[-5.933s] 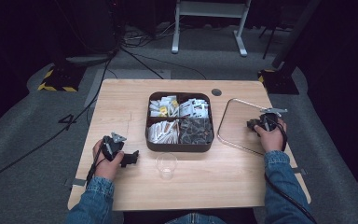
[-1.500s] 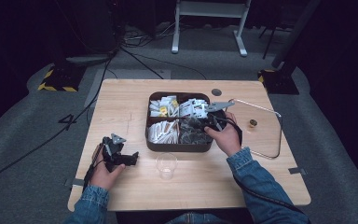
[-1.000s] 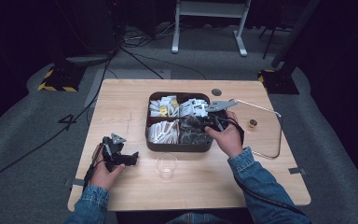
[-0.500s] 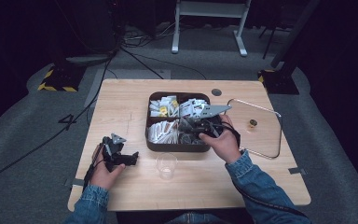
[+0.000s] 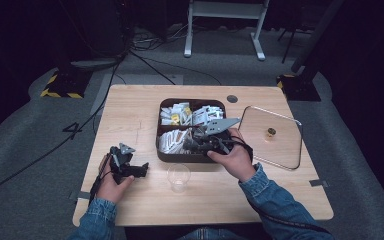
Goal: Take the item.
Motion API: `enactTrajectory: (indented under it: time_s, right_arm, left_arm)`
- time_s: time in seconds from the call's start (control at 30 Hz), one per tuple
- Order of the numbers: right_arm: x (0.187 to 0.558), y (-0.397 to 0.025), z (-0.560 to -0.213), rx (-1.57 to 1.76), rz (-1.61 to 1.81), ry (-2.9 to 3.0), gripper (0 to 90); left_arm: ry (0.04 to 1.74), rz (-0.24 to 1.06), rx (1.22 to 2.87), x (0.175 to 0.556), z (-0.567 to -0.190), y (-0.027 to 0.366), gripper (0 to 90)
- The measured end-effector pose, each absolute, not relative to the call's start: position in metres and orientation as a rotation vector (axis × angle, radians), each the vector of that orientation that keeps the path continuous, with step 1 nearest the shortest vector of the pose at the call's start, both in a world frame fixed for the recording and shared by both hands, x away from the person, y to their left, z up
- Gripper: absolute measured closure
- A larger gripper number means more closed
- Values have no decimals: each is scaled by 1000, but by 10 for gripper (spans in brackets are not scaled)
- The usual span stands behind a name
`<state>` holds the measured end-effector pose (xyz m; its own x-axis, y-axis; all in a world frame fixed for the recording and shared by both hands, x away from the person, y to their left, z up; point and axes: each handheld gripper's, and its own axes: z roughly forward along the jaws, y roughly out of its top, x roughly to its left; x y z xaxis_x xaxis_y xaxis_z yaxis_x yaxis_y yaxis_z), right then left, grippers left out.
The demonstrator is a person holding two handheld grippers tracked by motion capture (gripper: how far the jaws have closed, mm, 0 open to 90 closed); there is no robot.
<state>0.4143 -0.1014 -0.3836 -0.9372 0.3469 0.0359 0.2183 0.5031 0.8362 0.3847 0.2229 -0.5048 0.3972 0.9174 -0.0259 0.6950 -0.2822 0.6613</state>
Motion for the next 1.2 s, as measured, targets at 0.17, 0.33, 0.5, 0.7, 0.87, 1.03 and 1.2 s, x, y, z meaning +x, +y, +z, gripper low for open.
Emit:
enactTrajectory:
  time_s: [0.17, 0.33, 0.5, 0.7, 0.87, 1.03, 1.2]
  right_arm:
    - [407, -95, -384, 455, 1425, 2640, 737]
    - [404, -91, -385, 435, 1423, 2665, 737]
    - [400, -87, -387, 416, 1417, 2703, 736]
    - [394, -81, -392, 390, 1389, 2756, 736]
    - [391, -78, -396, 372, 1368, 2785, 736]
    - [387, -73, -402, 352, 1344, 2827, 730]
    - [385, -69, -407, 337, 1316, 2860, 730]
  left_arm:
    - [1372, 488, 2066, 385, -505, 223, 1]
    - [1371, 488, 2066, 385, -505, 223, 1]
    - [1367, 484, 2066, 385, -505, 223, 1]
    - [1358, 483, 2072, 386, -505, 224, 1]
    - [1354, 481, 2075, 386, -505, 224, 1]
    - [1353, 480, 2076, 386, -505, 224, 1]
    - [1350, 479, 2078, 386, -505, 224, 1]
